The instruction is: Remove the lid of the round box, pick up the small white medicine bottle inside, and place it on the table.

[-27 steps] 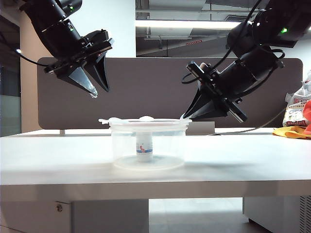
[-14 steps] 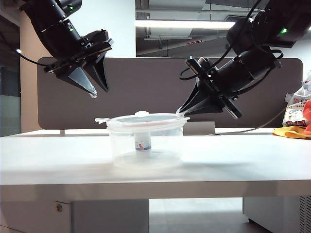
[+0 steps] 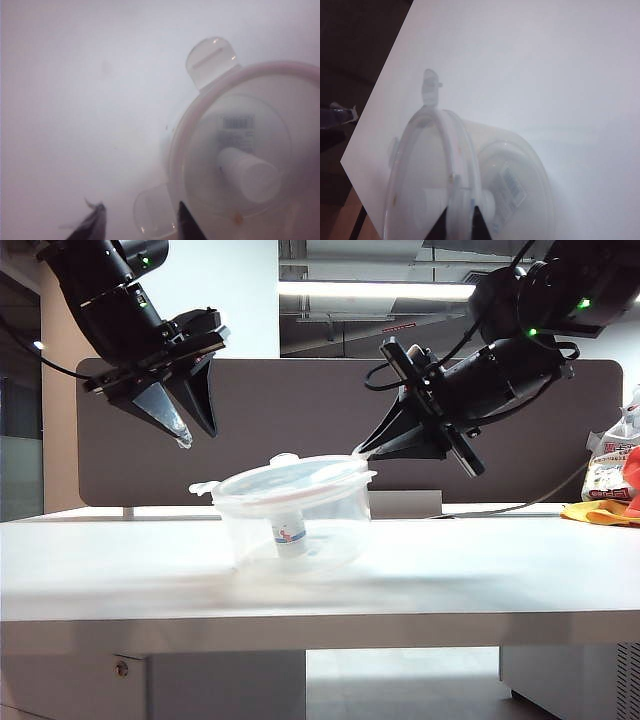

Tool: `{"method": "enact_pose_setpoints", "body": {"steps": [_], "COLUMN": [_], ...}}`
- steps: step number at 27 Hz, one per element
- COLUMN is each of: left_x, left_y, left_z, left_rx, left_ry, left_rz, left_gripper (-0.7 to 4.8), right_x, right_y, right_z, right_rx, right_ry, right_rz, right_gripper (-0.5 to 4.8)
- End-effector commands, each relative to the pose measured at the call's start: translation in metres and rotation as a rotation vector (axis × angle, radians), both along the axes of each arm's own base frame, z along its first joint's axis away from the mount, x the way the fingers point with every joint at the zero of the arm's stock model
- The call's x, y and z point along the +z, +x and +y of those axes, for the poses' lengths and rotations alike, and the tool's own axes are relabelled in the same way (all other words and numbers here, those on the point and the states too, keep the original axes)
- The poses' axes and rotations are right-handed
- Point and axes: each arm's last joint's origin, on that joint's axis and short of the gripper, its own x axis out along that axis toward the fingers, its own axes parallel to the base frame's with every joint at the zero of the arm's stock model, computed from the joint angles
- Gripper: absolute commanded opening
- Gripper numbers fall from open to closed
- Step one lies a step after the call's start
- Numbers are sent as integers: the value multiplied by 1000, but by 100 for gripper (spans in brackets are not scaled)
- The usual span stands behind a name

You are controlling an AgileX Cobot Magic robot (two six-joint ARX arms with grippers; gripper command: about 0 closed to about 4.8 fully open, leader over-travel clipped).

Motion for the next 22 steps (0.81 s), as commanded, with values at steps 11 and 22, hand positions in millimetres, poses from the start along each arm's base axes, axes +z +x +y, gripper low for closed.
{"method": "enact_pose_setpoints", "body": {"steps": [11,22], "left_x": [-1,-2], "left_y": [-6,-6], "left_z": [1,2], "left_rx": [-11,-11], "left_ry": [28,30], "left_rz": [55,62], "left_gripper": [184,184], "right_x": [31,30], "right_y": [3,4], "right_z": [-4,-5], "right_rx": [1,-25], "right_ry": [67,61], "right_rz": [-101,-72], "right_gripper": [-2,-2]}}
